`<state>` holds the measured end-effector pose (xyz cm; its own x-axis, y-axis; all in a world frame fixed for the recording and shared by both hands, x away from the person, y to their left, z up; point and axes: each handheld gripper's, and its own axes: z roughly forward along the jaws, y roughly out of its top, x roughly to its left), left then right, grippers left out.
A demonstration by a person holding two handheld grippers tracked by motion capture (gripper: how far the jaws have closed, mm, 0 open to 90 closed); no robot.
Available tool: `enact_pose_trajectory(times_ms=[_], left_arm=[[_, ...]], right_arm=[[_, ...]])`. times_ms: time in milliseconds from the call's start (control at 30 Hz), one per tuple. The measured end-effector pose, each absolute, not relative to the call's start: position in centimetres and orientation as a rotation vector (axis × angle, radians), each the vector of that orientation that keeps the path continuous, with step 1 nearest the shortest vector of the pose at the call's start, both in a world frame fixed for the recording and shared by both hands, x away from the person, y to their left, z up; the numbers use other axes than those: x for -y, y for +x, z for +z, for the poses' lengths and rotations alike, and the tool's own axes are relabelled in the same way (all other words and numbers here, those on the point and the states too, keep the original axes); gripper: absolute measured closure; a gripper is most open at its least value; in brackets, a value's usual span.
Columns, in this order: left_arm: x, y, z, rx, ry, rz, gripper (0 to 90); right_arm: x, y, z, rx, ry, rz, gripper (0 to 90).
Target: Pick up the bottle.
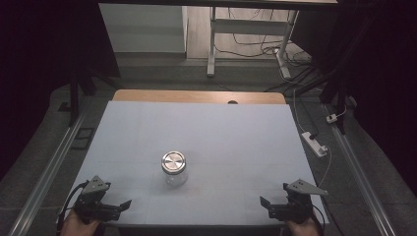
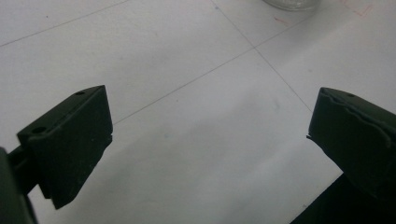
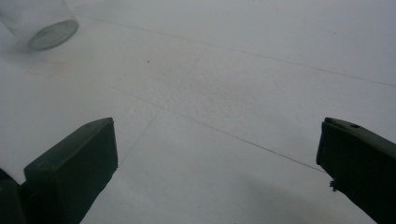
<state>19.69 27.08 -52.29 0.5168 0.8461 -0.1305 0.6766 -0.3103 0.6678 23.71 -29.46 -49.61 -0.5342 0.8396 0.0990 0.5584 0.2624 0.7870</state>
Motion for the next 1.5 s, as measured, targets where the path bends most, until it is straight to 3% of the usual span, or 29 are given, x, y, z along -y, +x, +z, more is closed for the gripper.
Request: enact_pose_trajectory(times_ms=[1033,1500], left_arm=[[-27.28,19.78,-52.21,-1.235,2.067,0.298,0.0],[-26.44,20.04,-51.44,-1.097,2.055,0.306,0.0]], right_arm=[[28.99,23.82,-49.71,-2.251,1.242,1.117,0.0],[28.97,23.9,-49.75,-2.259,1.244,1.111,0.0]])
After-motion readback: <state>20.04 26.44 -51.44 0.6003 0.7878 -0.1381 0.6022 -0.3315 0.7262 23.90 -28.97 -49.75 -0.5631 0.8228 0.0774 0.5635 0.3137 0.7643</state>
